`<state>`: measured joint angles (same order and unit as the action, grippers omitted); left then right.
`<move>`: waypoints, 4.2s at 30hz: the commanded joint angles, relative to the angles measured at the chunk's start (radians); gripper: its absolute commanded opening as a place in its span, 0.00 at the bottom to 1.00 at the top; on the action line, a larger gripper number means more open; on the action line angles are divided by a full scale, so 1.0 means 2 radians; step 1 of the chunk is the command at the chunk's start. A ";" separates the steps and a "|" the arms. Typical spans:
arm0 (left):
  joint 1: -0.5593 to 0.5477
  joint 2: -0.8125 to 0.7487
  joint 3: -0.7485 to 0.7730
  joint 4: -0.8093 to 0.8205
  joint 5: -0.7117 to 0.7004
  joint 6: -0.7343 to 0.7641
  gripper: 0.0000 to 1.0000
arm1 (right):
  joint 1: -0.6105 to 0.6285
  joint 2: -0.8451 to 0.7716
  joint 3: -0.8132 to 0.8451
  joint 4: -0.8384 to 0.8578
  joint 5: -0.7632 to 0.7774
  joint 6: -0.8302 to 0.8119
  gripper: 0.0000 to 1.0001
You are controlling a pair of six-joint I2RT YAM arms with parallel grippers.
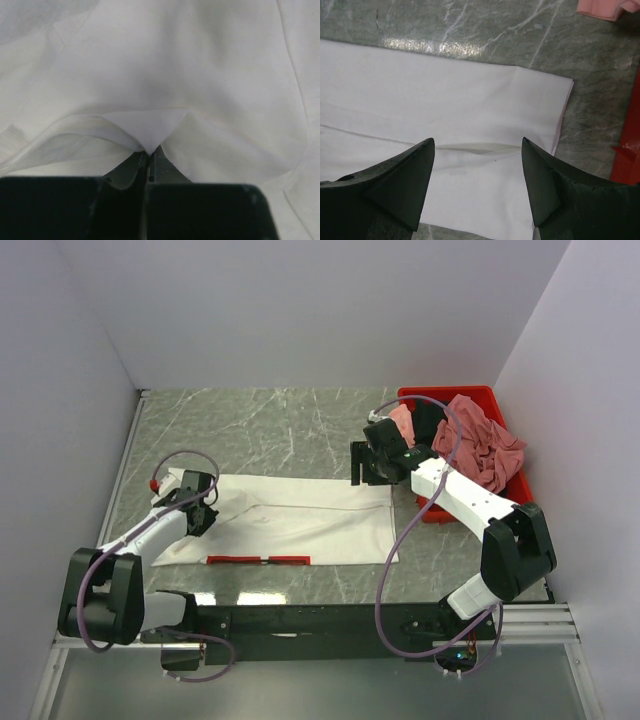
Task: Fold and stack the t-shirts
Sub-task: Fold the tshirt
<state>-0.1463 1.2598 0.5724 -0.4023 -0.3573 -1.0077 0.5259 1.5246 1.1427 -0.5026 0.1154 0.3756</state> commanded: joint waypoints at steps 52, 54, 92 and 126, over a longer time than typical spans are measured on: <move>0.002 -0.087 0.014 -0.149 0.236 0.029 0.39 | 0.002 -0.014 -0.007 0.000 0.001 -0.011 0.77; 0.002 -0.096 0.018 -0.148 0.248 0.033 0.55 | 0.002 -0.013 -0.005 0.000 0.000 -0.011 0.77; 0.076 0.307 0.252 0.045 0.180 0.032 0.99 | 0.034 0.136 -0.011 0.017 -0.065 0.001 0.78; -0.073 0.685 0.897 0.065 0.314 0.030 0.99 | 0.257 -0.009 -0.014 -0.003 -0.060 0.060 0.79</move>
<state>-0.2687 2.6164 2.2948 -0.2901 0.2134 -0.9539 1.0538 1.5898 1.0649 -0.4953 -0.0864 0.4683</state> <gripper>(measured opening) 0.994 0.787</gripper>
